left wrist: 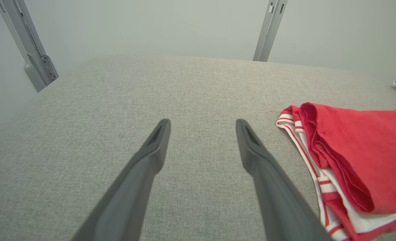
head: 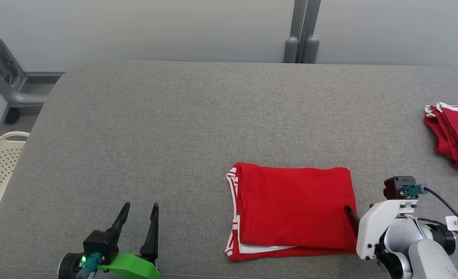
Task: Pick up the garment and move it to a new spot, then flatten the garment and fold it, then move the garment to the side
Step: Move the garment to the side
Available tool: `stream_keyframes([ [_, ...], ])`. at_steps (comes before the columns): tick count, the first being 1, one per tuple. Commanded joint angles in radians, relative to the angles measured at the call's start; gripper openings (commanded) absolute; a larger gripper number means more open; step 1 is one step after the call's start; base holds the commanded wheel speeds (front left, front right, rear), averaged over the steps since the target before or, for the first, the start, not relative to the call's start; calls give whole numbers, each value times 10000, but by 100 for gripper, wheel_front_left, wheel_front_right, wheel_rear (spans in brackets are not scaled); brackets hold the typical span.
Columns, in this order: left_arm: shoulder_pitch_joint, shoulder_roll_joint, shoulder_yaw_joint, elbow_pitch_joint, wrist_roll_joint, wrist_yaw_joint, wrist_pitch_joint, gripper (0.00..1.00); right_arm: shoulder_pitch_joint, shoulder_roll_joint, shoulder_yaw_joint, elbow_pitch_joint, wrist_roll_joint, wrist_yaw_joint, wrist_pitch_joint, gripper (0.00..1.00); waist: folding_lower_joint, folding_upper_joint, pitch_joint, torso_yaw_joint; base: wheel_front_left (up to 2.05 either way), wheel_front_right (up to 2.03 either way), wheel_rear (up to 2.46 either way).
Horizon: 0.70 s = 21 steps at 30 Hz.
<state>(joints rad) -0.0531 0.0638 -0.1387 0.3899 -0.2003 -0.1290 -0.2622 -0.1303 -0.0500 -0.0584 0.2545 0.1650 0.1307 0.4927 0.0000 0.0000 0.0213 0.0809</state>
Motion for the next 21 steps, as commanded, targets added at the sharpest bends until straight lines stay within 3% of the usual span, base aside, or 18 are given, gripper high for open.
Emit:
stream_keyframes([
  [1,-65,75,-29,-3,18,-26,-29,100,96,-15,-58,59,48,-3,1,100,0,0,18,8,0,0,0],
  [15,-388,204,-120,4,-27,-26,-29,100,-568,-14,-493,1325,185,-3,-449,100,0,0,532,266,0,0,0],
  [21,-532,211,-143,50,-25,-26,-30,100,-902,1,-532,2322,762,-4,-485,100,0,0,725,372,0,0,0],
])
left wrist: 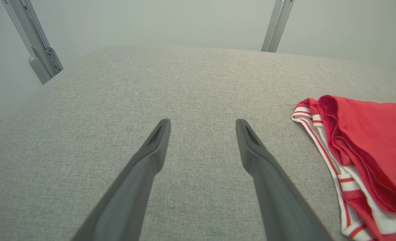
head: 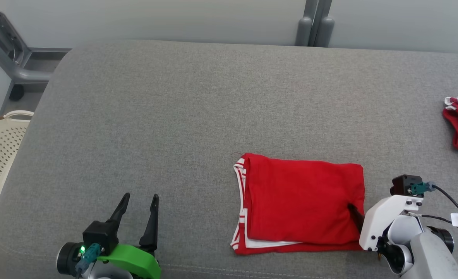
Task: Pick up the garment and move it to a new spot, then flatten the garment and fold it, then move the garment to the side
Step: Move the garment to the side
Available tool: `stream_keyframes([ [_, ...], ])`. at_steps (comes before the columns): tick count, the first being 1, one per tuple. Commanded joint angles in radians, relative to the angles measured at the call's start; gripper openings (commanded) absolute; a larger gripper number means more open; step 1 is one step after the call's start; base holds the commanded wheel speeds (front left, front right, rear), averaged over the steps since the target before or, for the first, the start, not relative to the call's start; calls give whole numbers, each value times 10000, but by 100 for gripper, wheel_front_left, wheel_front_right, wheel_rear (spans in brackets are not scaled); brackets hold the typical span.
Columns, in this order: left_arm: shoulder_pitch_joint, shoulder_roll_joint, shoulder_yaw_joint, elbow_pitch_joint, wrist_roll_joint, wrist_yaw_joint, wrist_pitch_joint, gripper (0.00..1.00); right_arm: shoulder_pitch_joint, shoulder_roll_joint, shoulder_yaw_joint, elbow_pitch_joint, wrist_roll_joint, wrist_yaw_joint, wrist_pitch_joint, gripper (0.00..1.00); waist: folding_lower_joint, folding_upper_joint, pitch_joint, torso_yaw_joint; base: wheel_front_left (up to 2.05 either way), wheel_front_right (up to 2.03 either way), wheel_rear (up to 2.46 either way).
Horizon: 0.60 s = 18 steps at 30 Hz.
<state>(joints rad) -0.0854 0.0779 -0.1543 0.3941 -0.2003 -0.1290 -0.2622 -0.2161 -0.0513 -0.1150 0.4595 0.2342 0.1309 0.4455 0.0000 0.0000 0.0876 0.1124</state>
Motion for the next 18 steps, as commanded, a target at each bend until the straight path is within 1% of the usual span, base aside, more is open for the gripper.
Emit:
stream_keyframes([
  [1,-209,68,6,17,-27,-26,-30,100,-83,18,71,435,102,-6,-15,100,0,0,84,74,0,0,0],
  [3,-253,72,3,37,-33,-26,-29,100,-147,26,158,762,187,-6,-42,100,0,0,113,104,0,0,0],
  [4,-275,75,13,41,-36,-26,-30,100,-166,41,191,901,196,-6,-46,84,0,0,119,114,0,0,0],
  [5,-287,77,30,42,-38,-26,-29,100,-196,41,187,1030,200,-6,-58,49,0,0,126,120,0,0,0],
  [6,-293,77,35,40,-41,-26,-30,100,-234,44,171,1142,201,-6,-93,22,0,0,133,124,0,0,0],
  [7,-292,77,41,38,-42,-26,-30,100,-269,44,158,1237,164,-8,-123,0,0,0,134,126,0,0,0],
  [11,-279,72,83,31,-38,-26,-29,100,-420,4,75,1437,-9,-16,-285,0,0,0,121,120,0,0,0],
  [18,-303,-11,235,-250,90,-15,-29,100,-1035,-71,-250,1442,-813,-28,-647,0,0,0,39,-75,0,0,0],
])
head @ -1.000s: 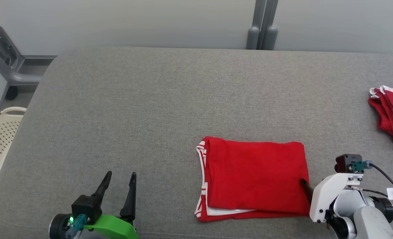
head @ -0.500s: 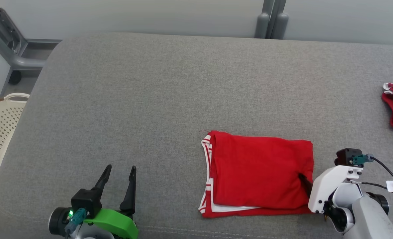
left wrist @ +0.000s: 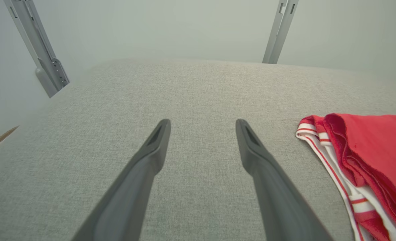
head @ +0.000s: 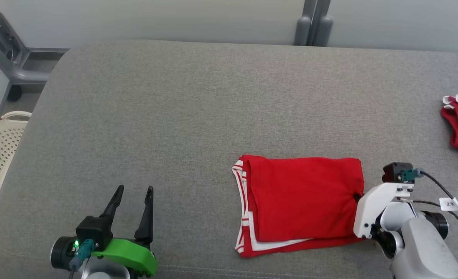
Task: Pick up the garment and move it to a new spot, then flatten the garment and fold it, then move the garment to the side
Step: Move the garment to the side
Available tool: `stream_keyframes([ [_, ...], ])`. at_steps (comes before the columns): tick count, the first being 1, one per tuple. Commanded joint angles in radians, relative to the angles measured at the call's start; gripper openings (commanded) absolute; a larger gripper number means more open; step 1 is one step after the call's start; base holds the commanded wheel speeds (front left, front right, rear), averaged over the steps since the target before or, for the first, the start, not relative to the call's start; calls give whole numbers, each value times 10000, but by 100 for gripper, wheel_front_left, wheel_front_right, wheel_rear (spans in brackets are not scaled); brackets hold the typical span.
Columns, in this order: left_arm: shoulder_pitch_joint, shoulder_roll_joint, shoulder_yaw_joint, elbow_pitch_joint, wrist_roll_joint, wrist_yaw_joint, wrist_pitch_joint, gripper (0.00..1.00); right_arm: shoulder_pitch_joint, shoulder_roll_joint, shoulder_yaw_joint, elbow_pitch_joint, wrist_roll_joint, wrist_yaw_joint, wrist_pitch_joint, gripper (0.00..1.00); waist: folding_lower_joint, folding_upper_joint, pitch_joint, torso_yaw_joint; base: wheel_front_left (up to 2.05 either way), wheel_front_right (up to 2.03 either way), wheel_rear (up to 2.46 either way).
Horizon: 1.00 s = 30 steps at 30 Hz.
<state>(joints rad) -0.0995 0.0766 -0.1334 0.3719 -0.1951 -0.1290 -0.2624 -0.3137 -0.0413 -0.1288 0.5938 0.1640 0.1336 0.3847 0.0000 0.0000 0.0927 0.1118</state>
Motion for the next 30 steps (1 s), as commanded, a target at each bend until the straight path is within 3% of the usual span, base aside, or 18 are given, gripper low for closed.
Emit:
stream_keyframes([
  [1,-178,-7,42,-94,53,-15,-27,100,-201,-166,-118,65,-279,-53,-17,0,0,0,-2,-135,0,0,0],
  [14,-822,-136,-70,-1175,340,-9,-28,100,-3149,-161,-461,-344,-2453,-39,586,0,0,0,965,-1619,0,0,0],
  [30,-2156,40,-586,-1956,750,-21,-27,100,-6154,-733,-1388,-7,-3093,-40,2,0,0,0,2872,-3685,0,0,0],
])
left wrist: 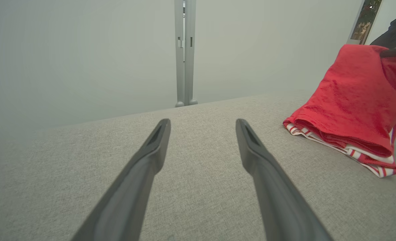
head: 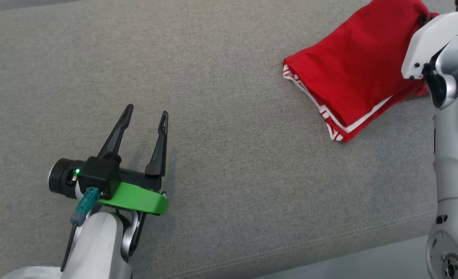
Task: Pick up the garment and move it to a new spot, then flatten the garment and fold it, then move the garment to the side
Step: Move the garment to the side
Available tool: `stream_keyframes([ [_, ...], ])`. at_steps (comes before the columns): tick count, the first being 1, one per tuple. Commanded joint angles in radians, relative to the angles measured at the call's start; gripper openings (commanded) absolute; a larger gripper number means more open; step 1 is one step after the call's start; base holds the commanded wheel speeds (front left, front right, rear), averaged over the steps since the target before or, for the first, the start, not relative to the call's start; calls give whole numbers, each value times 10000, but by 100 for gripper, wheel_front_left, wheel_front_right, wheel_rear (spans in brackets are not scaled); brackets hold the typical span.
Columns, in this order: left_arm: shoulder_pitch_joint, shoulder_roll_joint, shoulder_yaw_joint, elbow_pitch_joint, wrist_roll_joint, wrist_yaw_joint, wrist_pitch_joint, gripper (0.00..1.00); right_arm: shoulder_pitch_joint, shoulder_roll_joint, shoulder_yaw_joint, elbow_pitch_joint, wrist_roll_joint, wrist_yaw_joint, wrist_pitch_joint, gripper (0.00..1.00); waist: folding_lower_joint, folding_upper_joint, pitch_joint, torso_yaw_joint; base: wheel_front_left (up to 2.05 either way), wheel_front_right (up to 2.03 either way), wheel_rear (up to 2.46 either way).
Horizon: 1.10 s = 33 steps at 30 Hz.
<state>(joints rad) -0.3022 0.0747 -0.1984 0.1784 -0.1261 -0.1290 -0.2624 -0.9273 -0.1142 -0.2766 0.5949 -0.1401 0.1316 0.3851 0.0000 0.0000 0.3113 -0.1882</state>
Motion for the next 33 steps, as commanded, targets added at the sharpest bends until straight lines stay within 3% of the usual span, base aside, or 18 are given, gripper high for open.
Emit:
stream_keyframes([
  [1,-205,103,-22,-10,95,-21,-27,100,-183,-6,-62,27,-56,-20,-99,0,0,0,787,-766,0,0,0],
  [10,-741,635,-545,-53,165,-24,-28,100,-1484,-163,-1526,580,-422,-20,-803,0,0,0,1664,-1132,0,0,0],
  [20,-1271,1049,-1123,-204,198,-24,-11,100,-1931,-911,-3951,898,-2029,-20,-1560,0,0,0,2404,-493,0,0,0],
  [21,-1317,1070,-1188,-227,190,-24,11,100,-1917,-1001,-4057,944,-2223,-20,-1675,9,0,0,2462,-412,0,0,0],
  [23,-1361,1098,-1299,-224,151,-24,36,100,-1913,-1184,-4187,1062,-2509,-20,-2032,87,0,0,2552,-260,0,0,0],
  [24,-1384,1107,-1361,-236,150,-24,65,100,-1927,-1273,-4221,1102,-2719,-20,-2185,100,0,0,2603,-191,0,0,0],
  [33,-1510,873,-1669,-226,38,3,39,100,-2199,-1633,-3803,1733,-3874,-20,-4290,100,0,0,2711,206,0,0,0],
])
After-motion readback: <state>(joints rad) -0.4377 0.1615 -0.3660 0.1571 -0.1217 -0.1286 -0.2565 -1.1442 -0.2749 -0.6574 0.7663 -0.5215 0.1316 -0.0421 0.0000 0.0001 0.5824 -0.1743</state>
